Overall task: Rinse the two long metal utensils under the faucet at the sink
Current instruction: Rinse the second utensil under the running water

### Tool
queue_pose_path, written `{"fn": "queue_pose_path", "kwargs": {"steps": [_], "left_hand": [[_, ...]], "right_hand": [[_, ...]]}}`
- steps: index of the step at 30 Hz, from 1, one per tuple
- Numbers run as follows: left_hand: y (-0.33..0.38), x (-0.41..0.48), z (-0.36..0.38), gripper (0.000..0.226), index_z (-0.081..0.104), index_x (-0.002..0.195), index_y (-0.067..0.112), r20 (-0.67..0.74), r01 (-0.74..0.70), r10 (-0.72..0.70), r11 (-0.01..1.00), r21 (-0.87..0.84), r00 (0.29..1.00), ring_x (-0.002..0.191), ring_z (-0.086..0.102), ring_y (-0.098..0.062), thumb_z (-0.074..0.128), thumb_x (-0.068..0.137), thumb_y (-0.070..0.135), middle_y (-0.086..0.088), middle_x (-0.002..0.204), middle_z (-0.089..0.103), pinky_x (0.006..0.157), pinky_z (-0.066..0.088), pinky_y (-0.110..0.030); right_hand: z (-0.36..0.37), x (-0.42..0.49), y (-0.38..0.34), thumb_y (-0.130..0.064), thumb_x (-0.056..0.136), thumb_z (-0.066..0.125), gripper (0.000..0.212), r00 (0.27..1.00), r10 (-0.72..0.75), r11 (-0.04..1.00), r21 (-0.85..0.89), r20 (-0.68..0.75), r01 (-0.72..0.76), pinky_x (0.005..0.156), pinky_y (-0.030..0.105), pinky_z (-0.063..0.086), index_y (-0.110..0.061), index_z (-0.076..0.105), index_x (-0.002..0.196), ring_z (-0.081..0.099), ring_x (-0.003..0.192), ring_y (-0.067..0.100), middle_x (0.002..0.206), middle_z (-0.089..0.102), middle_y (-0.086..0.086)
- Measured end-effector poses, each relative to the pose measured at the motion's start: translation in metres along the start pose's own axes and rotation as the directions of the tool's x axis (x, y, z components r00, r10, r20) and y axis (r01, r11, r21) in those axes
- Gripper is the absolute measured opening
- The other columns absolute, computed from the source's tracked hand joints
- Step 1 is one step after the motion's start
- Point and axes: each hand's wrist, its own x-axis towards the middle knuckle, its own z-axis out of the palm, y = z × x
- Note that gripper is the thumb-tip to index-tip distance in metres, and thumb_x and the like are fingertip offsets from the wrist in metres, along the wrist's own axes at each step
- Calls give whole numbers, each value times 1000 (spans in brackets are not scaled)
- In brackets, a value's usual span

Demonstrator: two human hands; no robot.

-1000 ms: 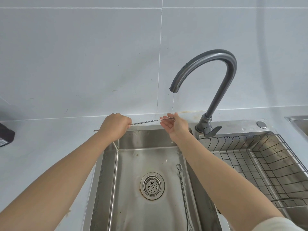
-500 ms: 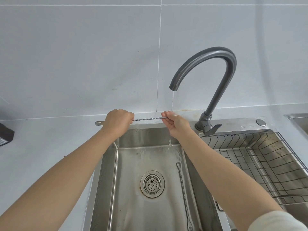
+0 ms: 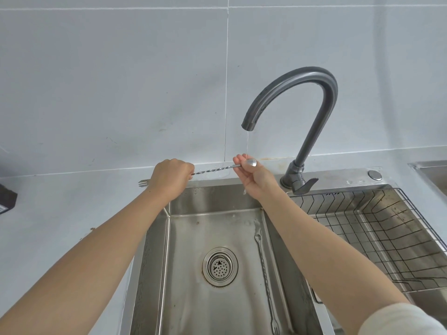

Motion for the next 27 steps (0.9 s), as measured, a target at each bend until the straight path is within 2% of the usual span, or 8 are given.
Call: {"fn": "queue_pose_path", "kwargs": {"steps": [3,5,7,10,13,20,25,27], "left_hand": [[5,1,1,21,65,97,7,-8,-25,25,1000,1,1000,82,56,-32,45,94,16,-15,95,70,65,33,-29],[12,2,0,21,64,95,6,-12,-40,40,999,4,999,74,48,-29,45,94,14,-15,94,69,64,31,-29],[16,4,-1,20,64,96,6,-10,-53,53,999,4,999,77,51,-31,45,94,12,-16,94,69,65,31,-29],[18,6,0,21,63,99,5,-8,-64,65,998,12,998,90,59,-35,44,95,13,-16,98,69,66,33,-29],[18,6,1,22,64,99,5,-4,-65,65,998,21,998,86,58,-33,44,95,13,-16,97,69,65,32,-30],[28,9,3,22,63,101,7,-1,-95,95,995,12,996,91,60,-35,44,95,15,-15,99,69,67,37,-33],[31,12,1,22,63,101,6,11,-71,71,997,-36,997,77,50,-32,44,95,15,-17,98,69,66,36,-32],[33,13,0,22,63,99,4,7,-57,57,997,-56,998,73,43,-29,44,95,14,-17,91,67,64,33,-31]], "right_hand": [[2,0,6,-8,97,44,19,998,-31,999,20,-59,33,53,19,58,-3,54,82,70,55,9,57,70,2],[6,-2,9,-22,100,39,32,995,-31,999,15,-97,32,54,21,58,-3,53,79,68,64,15,69,68,7],[10,-3,10,-28,101,34,39,993,-31,1000,0,-112,31,57,22,57,-3,53,78,65,67,17,78,63,9],[9,-3,10,-11,98,42,24,994,-72,997,-41,-84,68,55,21,58,-4,52,78,68,54,12,77,62,9],[5,-3,9,5,91,50,19,995,-100,992,-79,-19,98,58,19,59,-6,52,76,68,53,9,70,61,6],[14,-8,10,-17,102,32,33,993,-47,984,-176,-106,28,54,23,57,-5,48,75,65,56,18,65,62,10],[10,-10,7,5,92,48,17,995,-102,976,-195,5,101,58,19,58,-5,52,79,68,54,10,59,67,4],[9,-11,6,5,90,51,18,992,-122,975,-183,19,124,59,19,58,-6,53,77,68,55,9,60,66,2]]}}
